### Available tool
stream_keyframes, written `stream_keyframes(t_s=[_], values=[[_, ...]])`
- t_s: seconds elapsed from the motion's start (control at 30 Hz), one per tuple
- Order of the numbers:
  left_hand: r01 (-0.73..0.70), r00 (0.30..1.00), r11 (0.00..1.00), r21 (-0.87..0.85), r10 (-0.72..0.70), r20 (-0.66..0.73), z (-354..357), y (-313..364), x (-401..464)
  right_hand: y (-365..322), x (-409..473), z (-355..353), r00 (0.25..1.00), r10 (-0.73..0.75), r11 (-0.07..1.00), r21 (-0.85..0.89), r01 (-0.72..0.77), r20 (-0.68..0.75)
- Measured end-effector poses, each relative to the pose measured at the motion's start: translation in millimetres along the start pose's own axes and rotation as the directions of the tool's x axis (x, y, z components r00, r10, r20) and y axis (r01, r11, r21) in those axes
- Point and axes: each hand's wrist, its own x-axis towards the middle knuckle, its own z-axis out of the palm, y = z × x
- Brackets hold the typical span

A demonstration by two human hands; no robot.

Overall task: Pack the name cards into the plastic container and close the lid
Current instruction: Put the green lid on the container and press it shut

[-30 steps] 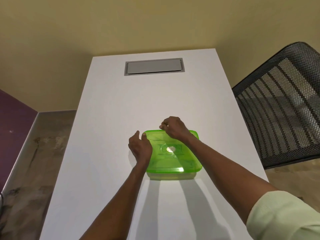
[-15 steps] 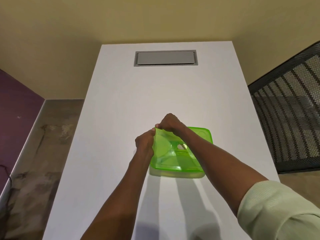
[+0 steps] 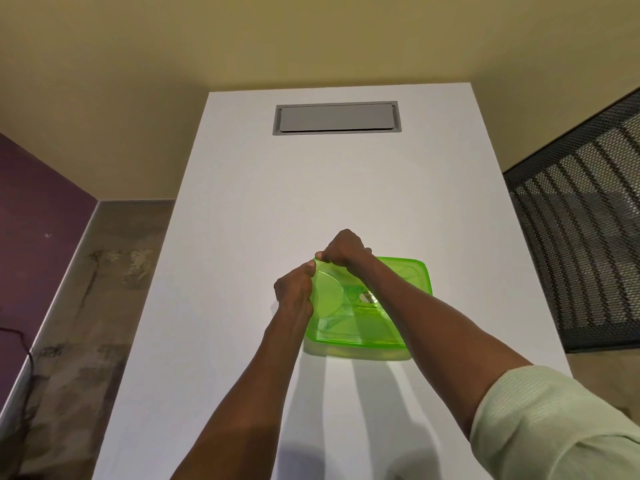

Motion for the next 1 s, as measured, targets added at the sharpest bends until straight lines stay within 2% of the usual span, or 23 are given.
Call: stream_keyframes(t_s=[0.3, 0.57, 0.7, 0.8, 0.87, 0.93, 1.0], values=[[-0.005, 1.0, 1.0, -0.002, 0.005, -0.023, 0, -5, 6, -3, -5, -2, 1.0, 0.027, 0.999, -0.026, -0.027, -0.007], [0.013, 0.999, 0.998, -0.059, -0.011, 0.035, -2, -5, 6, 0, -8, 3, 0.998, -0.01, 0.999, -0.036, 0.007, -0.059], [0.026, 0.992, 0.996, -0.08, -0.016, 0.124, -7, -6, 7, 8, -12, 4, 0.988, -0.12, 0.992, 0.017, 0.122, -0.101], [0.042, 0.987, 0.998, -0.051, -0.034, 0.16, -14, -9, 16, 20, -23, 9, 0.954, -0.231, 0.972, 0.0, 0.235, -0.191], [0.033, 0.991, 0.999, -0.024, -0.029, 0.133, -17, -8, 16, 28, -28, 12, 0.92, -0.302, 0.951, -0.017, 0.308, -0.25], [0.022, 0.986, 1.0, 0.002, -0.022, 0.163, -46, -16, -11, 35, -78, 14, 0.85, -0.42, 0.904, -0.065, 0.422, -0.318], [0.018, 0.984, 0.999, 0.03, -0.023, 0.176, -50, -25, 0, 42, -85, 15, 0.806, -0.489, 0.867, -0.082, 0.492, -0.333]])
